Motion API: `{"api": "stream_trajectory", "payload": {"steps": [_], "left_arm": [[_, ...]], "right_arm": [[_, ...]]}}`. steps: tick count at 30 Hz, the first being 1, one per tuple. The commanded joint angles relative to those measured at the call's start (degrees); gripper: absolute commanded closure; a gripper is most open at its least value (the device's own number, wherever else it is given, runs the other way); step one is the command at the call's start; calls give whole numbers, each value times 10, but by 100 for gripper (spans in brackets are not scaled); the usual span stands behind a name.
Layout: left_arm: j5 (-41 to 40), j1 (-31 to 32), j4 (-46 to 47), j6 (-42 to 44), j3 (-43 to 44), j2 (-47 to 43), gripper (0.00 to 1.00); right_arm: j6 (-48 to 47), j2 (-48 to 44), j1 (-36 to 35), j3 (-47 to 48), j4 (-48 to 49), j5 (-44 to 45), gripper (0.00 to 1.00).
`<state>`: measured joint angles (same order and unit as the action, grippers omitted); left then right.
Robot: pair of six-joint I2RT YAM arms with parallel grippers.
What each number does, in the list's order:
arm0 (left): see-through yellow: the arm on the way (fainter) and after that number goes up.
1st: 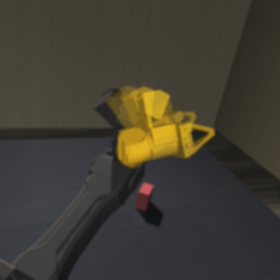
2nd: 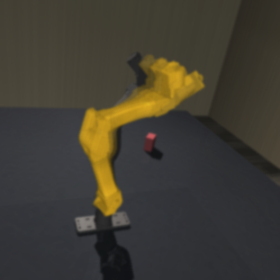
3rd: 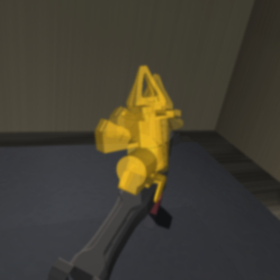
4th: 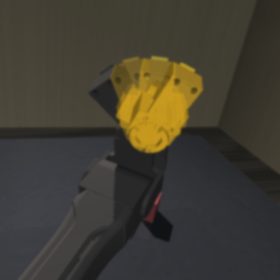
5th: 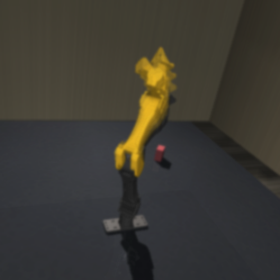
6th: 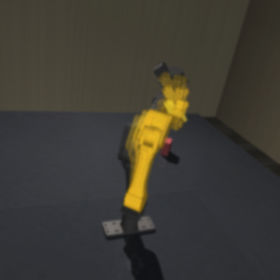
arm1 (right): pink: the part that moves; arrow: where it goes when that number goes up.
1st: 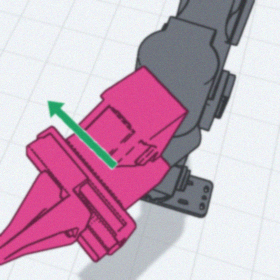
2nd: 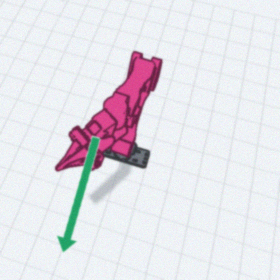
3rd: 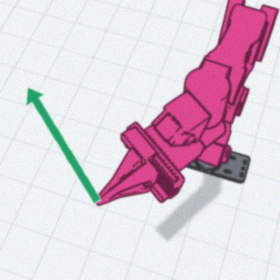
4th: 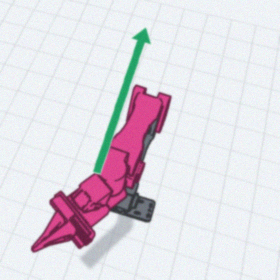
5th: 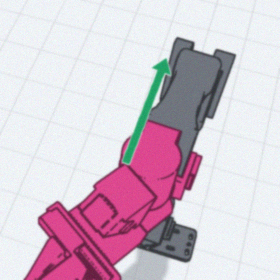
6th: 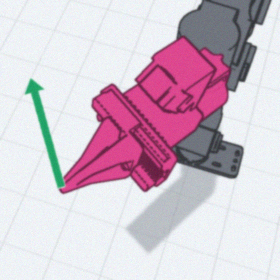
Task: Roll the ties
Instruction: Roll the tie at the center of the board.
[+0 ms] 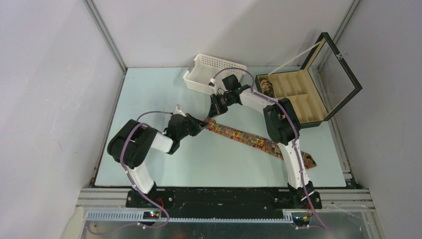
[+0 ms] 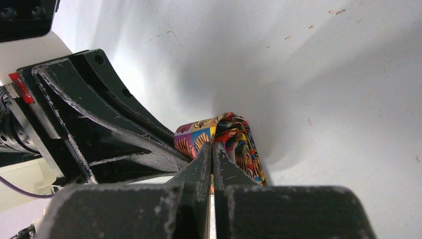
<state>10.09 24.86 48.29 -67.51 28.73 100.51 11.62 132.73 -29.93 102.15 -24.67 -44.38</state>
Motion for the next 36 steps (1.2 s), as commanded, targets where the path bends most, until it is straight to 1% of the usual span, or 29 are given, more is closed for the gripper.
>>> {"api": "stream_trajectory", "payload": {"steps": [1, 2, 3, 4, 5, 6, 7, 8, 9, 10, 13, 16, 21, 27, 36], "left_arm": [[-16, 3, 4, 10, 16, 1, 89], [-17, 4, 4, 14, 16, 0, 93], [-18, 4, 3, 15, 14, -1, 95], [-19, 4, 3, 18, 12, -1, 98], [-21, 4, 5, 19, 11, -2, 99], [-21, 5, 7, 21, 8, -3, 100], [-23, 5, 9, 25, 8, -3, 100], [-24, 5, 9, 27, 6, -3, 100], [-27, 5, 9, 32, 6, -3, 100], [-28, 6, 6, 34, 5, -5, 100], [-35, 7, 2, 49, 3, -9, 100], [-42, 8, -14, 65, 3, -16, 100], [-66, 12, -68, 107, 10, -47, 100], [-137, 28, -150, 164, 32, -90, 100], [-192, 39, -204, 211, 56, -102, 100]], "right_arm": [[1, -29, -3, 0, 12, -4, 100], [3, -30, -3, 1, 13, -2, 98], [4, -32, -3, 1, 14, 1, 97], [7, -33, -1, 1, 17, 2, 93], [9, -35, -1, 1, 18, 4, 90], [14, -39, 0, 0, 23, 6, 83], [19, -40, 0, -2, 25, 10, 78], [22, -46, 1, -4, 32, 11, 70], [27, -49, 2, -7, 41, 16, 66], [31, -59, 2, -15, 48, 21, 60], [55, -96, 10, -50, 93, 45, 50], [80, -132, 21, -89, 133, 77, 46], [114, -182, 46, -152, 180, 87, 45], [118, -208, 51, -190, 192, 83, 45], [120, -222, 51, -224, 197, 82, 45]]}}
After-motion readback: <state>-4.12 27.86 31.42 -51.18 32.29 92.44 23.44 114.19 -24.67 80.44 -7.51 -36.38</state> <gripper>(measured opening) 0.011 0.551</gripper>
